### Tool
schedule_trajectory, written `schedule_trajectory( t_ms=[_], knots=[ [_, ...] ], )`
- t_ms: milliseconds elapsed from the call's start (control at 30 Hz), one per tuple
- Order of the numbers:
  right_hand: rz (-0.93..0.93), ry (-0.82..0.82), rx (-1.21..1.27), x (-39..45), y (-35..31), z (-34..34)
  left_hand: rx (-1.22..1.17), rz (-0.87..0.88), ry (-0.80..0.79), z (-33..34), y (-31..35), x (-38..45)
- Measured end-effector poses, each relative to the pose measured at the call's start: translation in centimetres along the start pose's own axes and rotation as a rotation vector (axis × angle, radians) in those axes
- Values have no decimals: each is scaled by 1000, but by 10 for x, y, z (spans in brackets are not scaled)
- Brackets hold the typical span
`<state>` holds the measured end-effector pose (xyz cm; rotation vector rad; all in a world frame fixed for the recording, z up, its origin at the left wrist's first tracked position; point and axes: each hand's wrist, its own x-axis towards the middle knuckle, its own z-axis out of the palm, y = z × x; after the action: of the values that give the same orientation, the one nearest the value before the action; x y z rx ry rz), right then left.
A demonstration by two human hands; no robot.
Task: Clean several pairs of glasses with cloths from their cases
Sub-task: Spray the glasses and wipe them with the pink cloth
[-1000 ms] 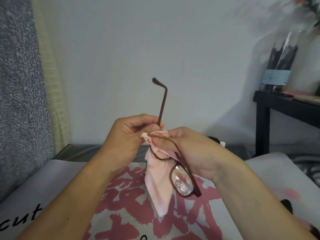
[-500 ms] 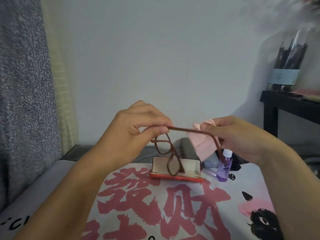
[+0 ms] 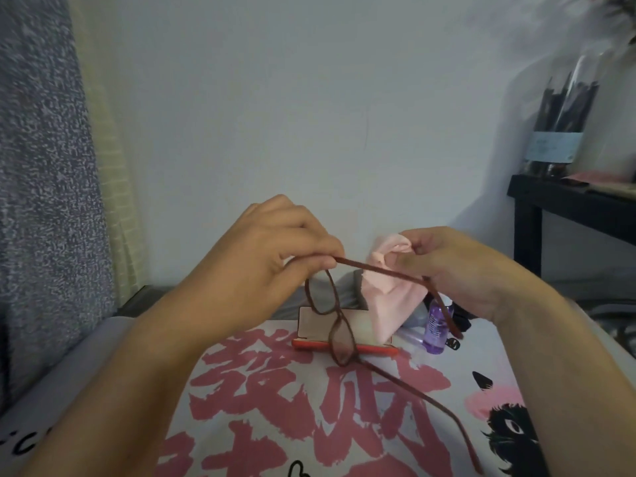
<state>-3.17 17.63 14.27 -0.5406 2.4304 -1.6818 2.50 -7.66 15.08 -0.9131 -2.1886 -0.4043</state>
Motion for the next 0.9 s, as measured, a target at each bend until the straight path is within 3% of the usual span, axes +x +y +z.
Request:
schedule_trajectory(
  t_ms=[367, 500, 567, 667, 733, 800, 900],
  knots=[
    [-138, 151, -155, 1, -11, 7, -812, -383, 457, 20, -10, -2],
    [-201, 271, -222, 1, -14, 3, -890, -446, 482, 25, -18, -5],
    [-241, 295, -94, -4, -20, 0, -896, -478, 493, 28, -20, -6],
    [-266, 113, 448, -14, -33, 2, -898, -514, 495, 30, -18, -6],
    [-257, -11, 642, -16, -38, 11, -900, -541, 501, 33, -18, -6],
    [-230, -103, 637, -14, -38, 24, -927, -562, 512, 35, -19, -6],
    [-153, -31, 299, -7, -30, 41, -971, -596, 525, 36, -19, -6]
  ],
)
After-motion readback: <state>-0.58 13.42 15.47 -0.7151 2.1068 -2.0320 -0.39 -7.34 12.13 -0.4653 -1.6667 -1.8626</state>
